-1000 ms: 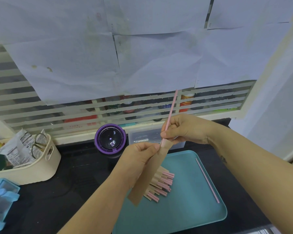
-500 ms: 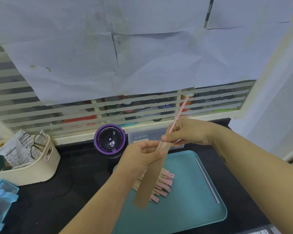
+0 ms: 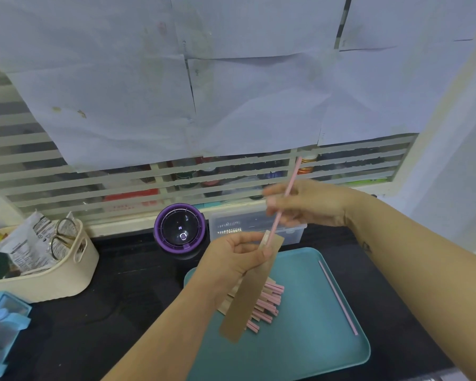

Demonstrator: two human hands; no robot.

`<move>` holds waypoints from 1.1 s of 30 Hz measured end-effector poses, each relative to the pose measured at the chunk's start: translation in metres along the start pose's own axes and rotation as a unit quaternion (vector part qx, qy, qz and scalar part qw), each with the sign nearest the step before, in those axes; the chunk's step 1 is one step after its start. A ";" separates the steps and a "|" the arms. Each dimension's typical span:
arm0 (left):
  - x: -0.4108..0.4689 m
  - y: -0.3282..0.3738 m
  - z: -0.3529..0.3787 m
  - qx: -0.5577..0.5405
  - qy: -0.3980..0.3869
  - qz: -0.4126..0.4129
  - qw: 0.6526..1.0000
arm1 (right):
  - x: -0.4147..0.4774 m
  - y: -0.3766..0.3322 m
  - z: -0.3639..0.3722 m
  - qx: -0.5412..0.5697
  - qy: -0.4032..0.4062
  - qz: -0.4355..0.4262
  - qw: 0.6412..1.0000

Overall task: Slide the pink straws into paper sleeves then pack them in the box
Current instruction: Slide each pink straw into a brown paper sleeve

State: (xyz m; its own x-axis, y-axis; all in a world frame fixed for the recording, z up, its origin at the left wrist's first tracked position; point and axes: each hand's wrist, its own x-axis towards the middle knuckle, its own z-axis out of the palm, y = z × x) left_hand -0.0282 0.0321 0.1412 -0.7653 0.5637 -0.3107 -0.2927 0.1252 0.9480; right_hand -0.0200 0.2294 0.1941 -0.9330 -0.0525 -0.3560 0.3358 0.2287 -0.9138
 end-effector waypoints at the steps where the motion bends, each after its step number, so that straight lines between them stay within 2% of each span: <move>1: 0.000 0.001 0.000 0.004 -0.002 0.002 1.000 | 0.001 -0.001 -0.002 0.047 0.068 -0.029 0.996; 3: 0.001 0.002 -0.001 0.011 0.001 0.005 1.000 | 0.002 -0.003 -0.004 0.074 0.174 -0.096 0.977; 5: 0.002 0.003 -0.003 0.016 0.008 0.007 1.000 | 0.002 -0.003 0.000 0.036 0.212 -0.138 0.967; 18: 0.011 0.002 -0.002 0.005 0.033 0.039 0.999 | -0.003 0.000 0.029 -0.066 0.153 -0.155 0.974; 23: 0.006 -0.005 -0.008 0.083 -0.002 0.016 0.996 | -0.002 0.002 0.019 -0.046 0.206 -0.158 0.965; 25: 0.004 -0.007 -0.007 0.113 0.009 0.022 0.993 | -0.001 0.006 0.019 -0.047 0.219 -0.155 0.962; 33: 0.002 -0.003 -0.001 0.101 0.032 0.032 0.994 | -0.002 0.018 0.032 -0.085 0.230 -0.146 0.959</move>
State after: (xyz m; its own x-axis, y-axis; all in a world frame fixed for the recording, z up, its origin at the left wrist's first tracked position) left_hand -0.0292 0.0324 0.1375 -0.8151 0.5239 -0.2474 -0.1267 0.2555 0.9585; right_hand -0.0078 0.2021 0.1722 -0.9557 0.2860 0.0689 0.0627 0.4266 -0.9023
